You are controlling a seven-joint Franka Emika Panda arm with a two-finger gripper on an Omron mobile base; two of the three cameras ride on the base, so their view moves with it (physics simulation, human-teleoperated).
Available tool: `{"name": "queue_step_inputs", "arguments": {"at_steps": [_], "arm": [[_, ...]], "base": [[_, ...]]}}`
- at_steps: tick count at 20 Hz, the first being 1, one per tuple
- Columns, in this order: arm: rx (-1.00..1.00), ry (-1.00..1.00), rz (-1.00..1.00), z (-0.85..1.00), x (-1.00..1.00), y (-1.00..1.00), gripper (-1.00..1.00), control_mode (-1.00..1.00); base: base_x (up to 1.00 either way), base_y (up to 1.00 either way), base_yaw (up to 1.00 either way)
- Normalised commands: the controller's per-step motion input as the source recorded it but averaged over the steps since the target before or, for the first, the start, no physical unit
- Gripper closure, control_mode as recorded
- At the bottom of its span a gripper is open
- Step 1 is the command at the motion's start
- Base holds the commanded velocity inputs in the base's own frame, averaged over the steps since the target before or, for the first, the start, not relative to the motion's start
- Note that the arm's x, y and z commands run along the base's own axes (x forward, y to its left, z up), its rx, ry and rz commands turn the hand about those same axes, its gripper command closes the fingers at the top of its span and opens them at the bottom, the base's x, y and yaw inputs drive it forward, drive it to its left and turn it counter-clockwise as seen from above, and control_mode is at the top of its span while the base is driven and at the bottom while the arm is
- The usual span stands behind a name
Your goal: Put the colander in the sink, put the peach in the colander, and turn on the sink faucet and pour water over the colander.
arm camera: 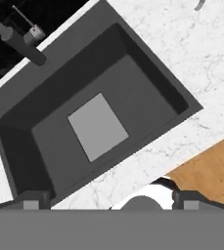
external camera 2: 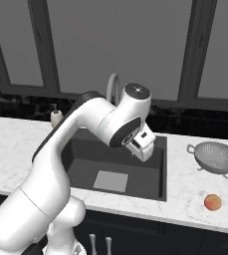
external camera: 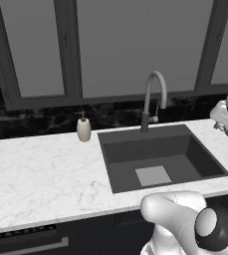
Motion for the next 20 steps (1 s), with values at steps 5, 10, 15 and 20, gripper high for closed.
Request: {"name": "queue_step_inputs", "arguments": {"at_steps": [5, 10, 15, 20], "arm": [[0.08, 0.03, -0.21, -0.14, -0.03, -0.8, -1.0, -1.0], [0.13, 0.14, -0.33, -0.15, 0.16, -0.85, -1.0, -1.0], [0.05, 0.11, -0.35, -0.32, 0.28, -0.7, -1.0, -1.0], [0.0, 0.04, -0.34, -0.41, 0.33, -0.54, -1.0, -1.0]], "base": [[0.0, 0.0, 0.0], [0.0, 0.0, 0.0], [0.0, 0.0, 0.0], [0.0, 0.0, 0.0]]}}
